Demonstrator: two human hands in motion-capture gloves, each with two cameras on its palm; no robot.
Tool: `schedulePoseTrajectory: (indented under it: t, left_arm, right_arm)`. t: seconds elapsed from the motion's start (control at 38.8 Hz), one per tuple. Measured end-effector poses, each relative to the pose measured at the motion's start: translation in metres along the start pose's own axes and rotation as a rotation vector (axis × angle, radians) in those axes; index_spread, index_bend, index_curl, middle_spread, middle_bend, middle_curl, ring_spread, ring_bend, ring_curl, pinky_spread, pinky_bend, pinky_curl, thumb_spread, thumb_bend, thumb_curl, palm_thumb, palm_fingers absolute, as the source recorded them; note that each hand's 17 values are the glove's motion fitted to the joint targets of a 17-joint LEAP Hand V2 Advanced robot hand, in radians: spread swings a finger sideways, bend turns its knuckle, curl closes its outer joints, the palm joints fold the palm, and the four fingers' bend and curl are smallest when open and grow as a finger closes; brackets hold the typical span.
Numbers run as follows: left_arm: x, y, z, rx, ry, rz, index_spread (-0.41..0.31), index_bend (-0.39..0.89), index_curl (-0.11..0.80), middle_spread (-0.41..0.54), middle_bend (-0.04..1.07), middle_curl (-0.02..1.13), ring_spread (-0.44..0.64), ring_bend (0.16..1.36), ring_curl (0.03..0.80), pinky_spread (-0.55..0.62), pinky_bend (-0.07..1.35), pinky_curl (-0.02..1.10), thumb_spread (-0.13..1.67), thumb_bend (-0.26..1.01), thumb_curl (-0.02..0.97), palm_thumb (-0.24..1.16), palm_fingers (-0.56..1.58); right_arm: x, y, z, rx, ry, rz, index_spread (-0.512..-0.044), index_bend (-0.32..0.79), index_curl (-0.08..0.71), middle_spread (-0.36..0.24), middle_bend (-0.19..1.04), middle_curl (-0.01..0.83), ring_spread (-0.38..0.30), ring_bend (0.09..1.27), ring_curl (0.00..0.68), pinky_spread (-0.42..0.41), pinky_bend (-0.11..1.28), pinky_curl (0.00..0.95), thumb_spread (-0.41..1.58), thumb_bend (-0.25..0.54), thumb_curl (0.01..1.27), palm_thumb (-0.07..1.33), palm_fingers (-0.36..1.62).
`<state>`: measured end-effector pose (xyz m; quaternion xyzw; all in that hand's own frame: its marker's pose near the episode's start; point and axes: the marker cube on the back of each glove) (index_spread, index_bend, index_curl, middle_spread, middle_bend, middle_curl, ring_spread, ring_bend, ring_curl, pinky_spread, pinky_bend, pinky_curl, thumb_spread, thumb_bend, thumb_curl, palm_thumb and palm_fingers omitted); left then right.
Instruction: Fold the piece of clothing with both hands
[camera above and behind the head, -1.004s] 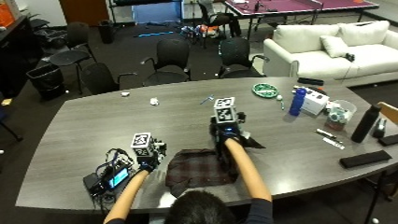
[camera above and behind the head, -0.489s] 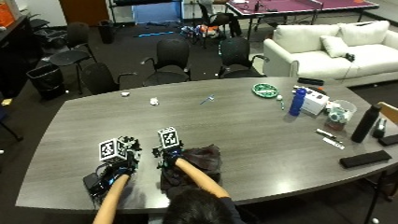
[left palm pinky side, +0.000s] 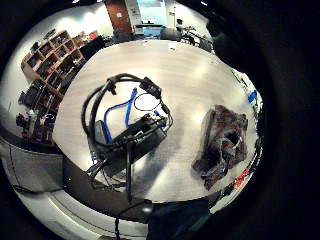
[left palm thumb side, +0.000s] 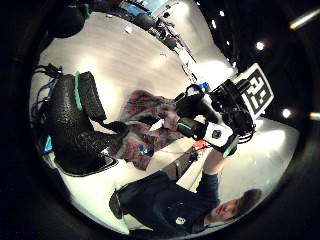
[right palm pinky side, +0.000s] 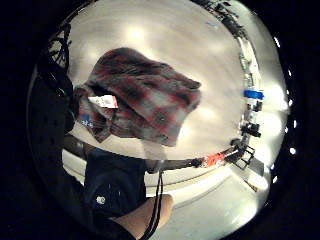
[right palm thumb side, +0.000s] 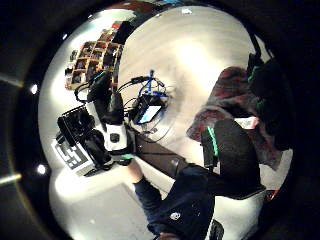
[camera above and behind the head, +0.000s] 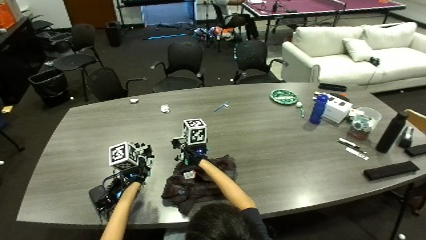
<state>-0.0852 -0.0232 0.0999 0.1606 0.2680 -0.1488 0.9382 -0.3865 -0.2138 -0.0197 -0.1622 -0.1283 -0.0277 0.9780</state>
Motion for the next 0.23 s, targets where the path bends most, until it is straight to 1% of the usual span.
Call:
schedulePoseTrajectory:
  t: [0.03,0.08,0.23]
  left_arm:
    - [0.003,0.001,-0.004,-0.002,-0.011,0.003,-0.117,0.27,0.477,0.034,0.13,0.27,0.12,0.43,0.328,0.06,0.20,0.38,1.41,0.10,0.411,0.55,0.57]
    - [0.009,0.003,-0.011,-0.003,-0.030,0.008,-0.116,0.26,0.478,0.035,0.13,0.27,0.12,0.42,0.329,0.06,0.20,0.38,1.41,0.09,0.414,0.55,0.57]
    - [0.015,0.004,-0.015,-0.003,-0.038,0.024,-0.115,0.26,0.480,0.040,0.13,0.26,0.12,0.42,0.331,0.06,0.20,0.39,1.42,0.08,0.417,0.54,0.57]
  right_arm:
    - [0.002,-0.004,-0.003,0.064,0.011,-0.034,-0.186,0.11,0.189,-0.140,0.35,0.486,-0.198,0.68,0.430,-0.300,0.69,0.396,1.15,0.000,0.48,0.76,1.16]
    - [0.006,-0.008,-0.007,0.125,0.025,-0.065,-0.185,0.12,0.199,-0.139,0.34,0.483,-0.196,0.66,0.425,-0.297,0.68,0.392,1.16,-0.003,0.47,0.78,1.16]
    - [0.010,-0.007,-0.009,0.144,0.027,-0.071,-0.184,0.12,0.218,-0.133,0.31,0.477,-0.193,0.63,0.419,-0.293,0.66,0.385,1.17,-0.009,0.46,0.80,1.17]
